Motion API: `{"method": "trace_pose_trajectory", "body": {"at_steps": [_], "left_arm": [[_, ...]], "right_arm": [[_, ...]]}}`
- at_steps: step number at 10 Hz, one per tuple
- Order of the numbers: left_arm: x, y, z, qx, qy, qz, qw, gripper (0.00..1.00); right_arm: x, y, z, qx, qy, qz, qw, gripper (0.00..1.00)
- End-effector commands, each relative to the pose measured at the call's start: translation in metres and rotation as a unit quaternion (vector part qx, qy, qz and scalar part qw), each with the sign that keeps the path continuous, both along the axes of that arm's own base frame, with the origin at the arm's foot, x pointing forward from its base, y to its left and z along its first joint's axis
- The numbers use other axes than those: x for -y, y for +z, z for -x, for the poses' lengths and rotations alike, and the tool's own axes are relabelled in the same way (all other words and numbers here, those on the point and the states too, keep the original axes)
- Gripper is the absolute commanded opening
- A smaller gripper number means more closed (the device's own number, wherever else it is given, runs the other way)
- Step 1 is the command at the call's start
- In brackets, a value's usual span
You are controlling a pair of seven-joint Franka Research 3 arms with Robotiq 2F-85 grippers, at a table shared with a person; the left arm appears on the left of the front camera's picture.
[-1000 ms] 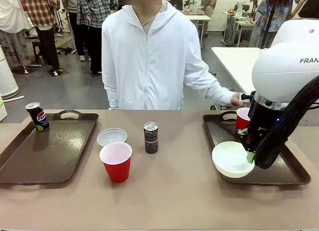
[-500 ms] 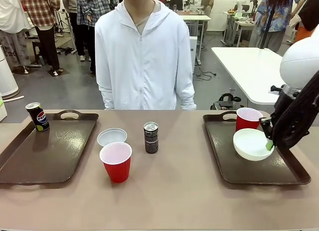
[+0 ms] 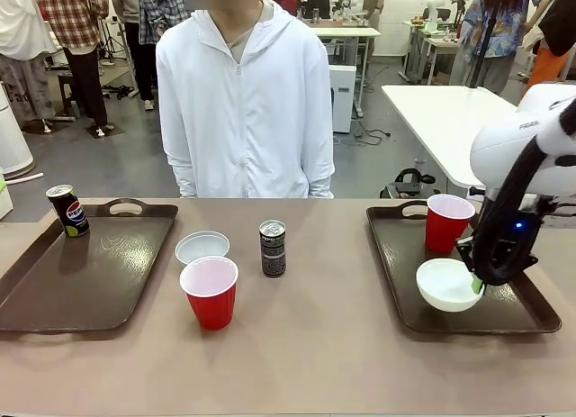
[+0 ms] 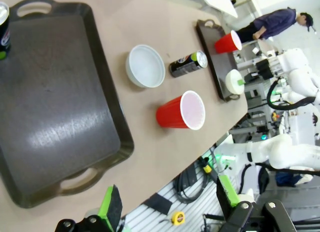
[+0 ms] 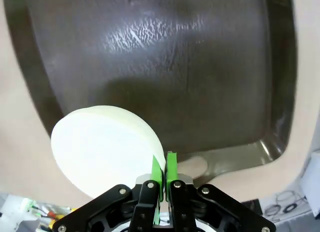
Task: Prepare tableware on both trays.
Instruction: Pick up a Picnic Bowl from the table and place it on a Handle tray.
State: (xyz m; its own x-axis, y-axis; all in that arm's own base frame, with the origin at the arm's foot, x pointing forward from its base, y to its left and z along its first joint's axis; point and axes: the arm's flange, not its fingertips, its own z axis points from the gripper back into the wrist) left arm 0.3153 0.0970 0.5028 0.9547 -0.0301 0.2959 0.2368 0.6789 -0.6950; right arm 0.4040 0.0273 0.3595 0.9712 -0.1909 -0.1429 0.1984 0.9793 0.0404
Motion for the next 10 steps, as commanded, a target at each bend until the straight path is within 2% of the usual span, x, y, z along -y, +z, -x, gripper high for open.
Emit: {"method": "trace_pose_trajectory", "body": {"at_steps": [1,2,3,4,5,6,8,9,10], "left_arm": [[0.001,0.001,-0.001,0.002,0.002,0.006,1.000,1.00],[0.001,0.001,-0.001,0.002,0.002,0.006,1.000,1.00],[0.001,0.001,-0.001,0.002,0.002,0.006,1.000,1.00],[0.001,0.001,-0.001,0.002,0.002,0.006,1.000,1.00],[0.001,0.001,-0.001,0.002,0.002,0.006,1.000,1.00],[0.001,0.001,-0.001,0.002,0.002,0.006,1.000,1.00],[0.001,0.001,-0.001,0.002,0.002,0.006,1.000,1.00],[0.001,0.001,-0.001,0.002,0.002,0.006,1.000,1.00],[0.001,0.001,-0.001,0.002,0.002,0.006,1.000,1.00]], "right_arm": [[-0.001,-0.006,-0.016,-0.005,-0.018,0.020,1.000,0.00],[-0.003,-0.005,-0.016,-0.003,-0.019,0.016,1.000,0.57],[-0.006,0.002,-0.012,0.006,-0.017,0.017,1.000,0.64],[-0.010,0.012,-0.007,0.018,-0.018,0.018,1.000,1.00],[-0.014,0.024,0.000,0.027,-0.013,0.021,0.999,0.83],[-0.021,0.039,0.008,0.039,-0.007,0.023,0.999,1.00],[-0.037,0.069,0.029,0.064,0.004,0.022,0.998,1.00],[-0.043,0.085,0.039,0.072,0.007,0.026,0.997,0.69],[-0.048,0.099,0.048,0.081,0.004,0.025,0.996,0.79]]}}
